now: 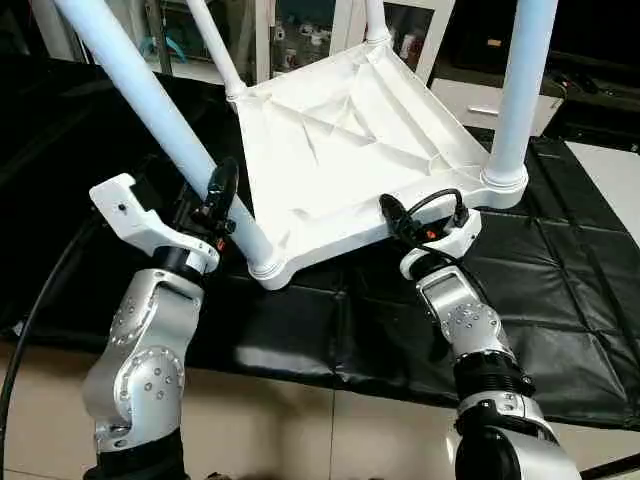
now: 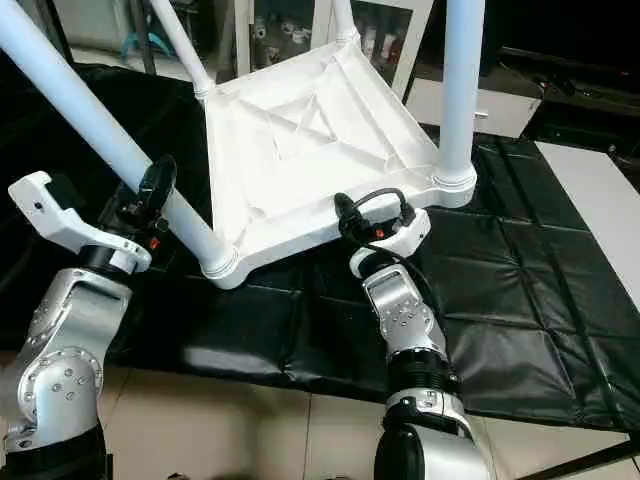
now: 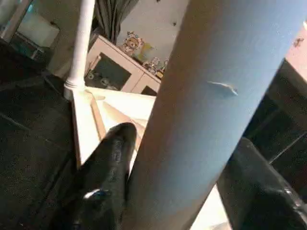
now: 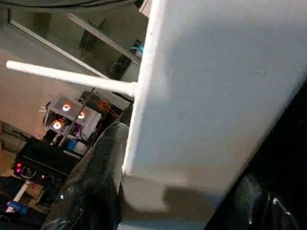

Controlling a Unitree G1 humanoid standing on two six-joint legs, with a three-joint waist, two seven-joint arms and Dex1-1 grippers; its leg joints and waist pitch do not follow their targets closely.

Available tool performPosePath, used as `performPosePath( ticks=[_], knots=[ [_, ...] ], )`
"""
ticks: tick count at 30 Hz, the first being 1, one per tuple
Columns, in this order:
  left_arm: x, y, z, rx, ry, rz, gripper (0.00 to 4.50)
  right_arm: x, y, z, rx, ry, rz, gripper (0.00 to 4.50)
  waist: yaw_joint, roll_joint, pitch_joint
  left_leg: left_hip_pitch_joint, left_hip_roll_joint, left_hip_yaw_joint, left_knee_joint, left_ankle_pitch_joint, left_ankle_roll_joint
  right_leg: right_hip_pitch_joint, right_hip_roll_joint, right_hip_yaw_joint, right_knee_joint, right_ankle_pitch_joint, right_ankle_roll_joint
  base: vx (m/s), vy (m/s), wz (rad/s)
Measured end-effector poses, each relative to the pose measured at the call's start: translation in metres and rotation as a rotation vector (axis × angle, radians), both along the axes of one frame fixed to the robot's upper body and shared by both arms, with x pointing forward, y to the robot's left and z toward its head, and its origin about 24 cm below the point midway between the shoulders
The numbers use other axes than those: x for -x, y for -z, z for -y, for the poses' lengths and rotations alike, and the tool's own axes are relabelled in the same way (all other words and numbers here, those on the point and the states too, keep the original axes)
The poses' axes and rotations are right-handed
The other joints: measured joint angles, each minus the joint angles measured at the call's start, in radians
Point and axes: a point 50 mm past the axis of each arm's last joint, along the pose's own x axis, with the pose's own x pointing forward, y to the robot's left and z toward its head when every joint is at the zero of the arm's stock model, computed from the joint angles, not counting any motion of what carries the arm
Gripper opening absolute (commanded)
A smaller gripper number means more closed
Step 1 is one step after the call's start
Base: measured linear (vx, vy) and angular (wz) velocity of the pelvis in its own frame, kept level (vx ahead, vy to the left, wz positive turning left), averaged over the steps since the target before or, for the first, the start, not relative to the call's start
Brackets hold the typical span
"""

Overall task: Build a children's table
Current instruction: Flip table

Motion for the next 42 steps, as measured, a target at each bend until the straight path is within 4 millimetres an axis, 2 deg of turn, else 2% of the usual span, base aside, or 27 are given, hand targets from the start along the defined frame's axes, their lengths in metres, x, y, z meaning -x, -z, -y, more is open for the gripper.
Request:
performPosePath(
  ticks=[2, 3, 6, 11, 17, 25, 31, 32, 35, 38, 42],
  knots=[
    [0.000, 0.001, 0.000, 0.010, 0.003, -0.002, 3.09, 0.000, 0.000, -0.001, 0.005, -0.001, -0.004, 2.14, 0.000, 0.000, 0.000, 0.000, 0.000, 0.000, 0.000, 0.000, 0.000, 0.000, 0.000, 0.000, 0.000, 0.000, 0.000, 0.000, 0.000, 0.00],
    [0.000, 0.001, 0.000, 0.010, 0.003, -0.001, 3.40, 0.000, 0.000, -0.001, 0.010, -0.003, -0.003, 2.14, 0.000, -0.001, 0.000, 0.000, 0.000, 0.000, 0.000, 0.000, 0.000, 0.000, 0.000, 0.000, 0.000, 0.000, 0.000, 0.000, 0.000, 0.00],
    [0.000, 0.002, -0.003, 0.004, -0.018, -0.010, 3.44, -0.001, -0.005, -0.001, 0.041, 0.005, 0.012, 2.14, 0.000, -0.001, 0.000, 0.000, 0.000, 0.000, 0.000, 0.000, 0.000, -0.001, 0.000, 0.000, 0.000, 0.000, 0.000, 0.000, 0.000, 0.00],
    [-0.002, 0.005, -0.011, -0.036, -0.075, -0.031, 3.86, -0.010, -0.031, 0.009, 0.171, 0.056, 0.100, 2.14, 0.012, -0.003, 0.001, -0.001, 0.000, 0.000, 0.000, 0.000, 0.000, 0.000, -0.001, -0.001, 0.000, 0.000, 0.001, 0.000, 0.000, 0.00],
    [-0.003, -0.005, -0.021, -0.052, -0.143, 0.031, 3.85, -0.014, -0.056, 0.028, 0.299, 0.119, 0.167, 2.13, 0.032, -0.010, 0.002, -0.004, 0.000, 0.000, 0.000, 0.003, 0.000, 0.000, 0.000, -0.002, 0.000, 0.000, 0.001, 0.000, 0.000, 0.00],
    [-0.005, -0.009, -0.036, -0.083, -0.268, 0.056, 3.85, -0.012, -0.076, 0.048, 0.431, 0.200, 0.213, 2.09, 0.034, -0.014, 0.005, -0.005, 0.000, 0.000, 0.001, 0.003, 0.000, -0.001, 0.000, -0.002, 0.000, 0.000, 0.001, 0.000, 0.000, 0.00],
    [0.002, -0.006, -0.072, -0.106, -0.480, 0.023, 3.85, 0.001, -0.091, 0.083, 0.626, 0.308, 0.238, 2.01, 0.042, -0.018, 0.005, -0.005, 0.000, 0.000, 0.001, 0.004, 0.000, -0.001, 0.000, -0.002, 0.000, 0.000, 0.002, 0.000, 0.000, 0.00],
    [0.005, -0.002, -0.081, -0.106, -0.525, 0.002, 3.85, 0.004, -0.093, 0.090, 0.667, 0.331, 0.238, 2.01, 0.042, -0.019, 0.006, -0.005, 0.000, 0.000, 0.001, 0.004, 0.000, -0.001, 0.000, -0.002, 0.000, 0.001, 0.002, 0.000, 0.000, 0.00],
    [0.007, 0.006, -0.085, -0.117, -0.554, -0.034, 3.85, 0.010, -0.096, 0.094, 0.746, 0.361, 0.233, 1.95, 0.039, -0.022, 0.007, -0.005, 0.000, 0.000, 0.002, 0.004, 0.000, -0.001, 0.000, -0.002, 0.000, 0.002, 0.004, 0.000, 0.000, 0.00],
    [0.006, 0.007, -0.082, -0.120, -0.540, -0.037, 3.85, 0.011, -0.099, 0.092, 0.779, 0.381, 0.221, 1.94, 0.027, -0.023, 0.007, -0.010, 0.000, -0.001, 0.004, 0.004, -0.001, -0.006, 0.000, -0.001, 0.000, 0.003, 0.005, 0.000, 0.000, 0.00],
    [0.002, 0.005, -0.073, -0.144, -0.478, -0.018, 3.85, 0.018, -0.100, 0.094, 0.794, 0.418, 0.194, 1.93, 0.023, -0.023, 0.007, -0.012, 0.001, -0.001, 0.005, 0.004, -0.001, -0.008, 0.000, -0.001, 0.000, 0.005, 0.004, 0.000, 0.000, 0.00]
  ],
)
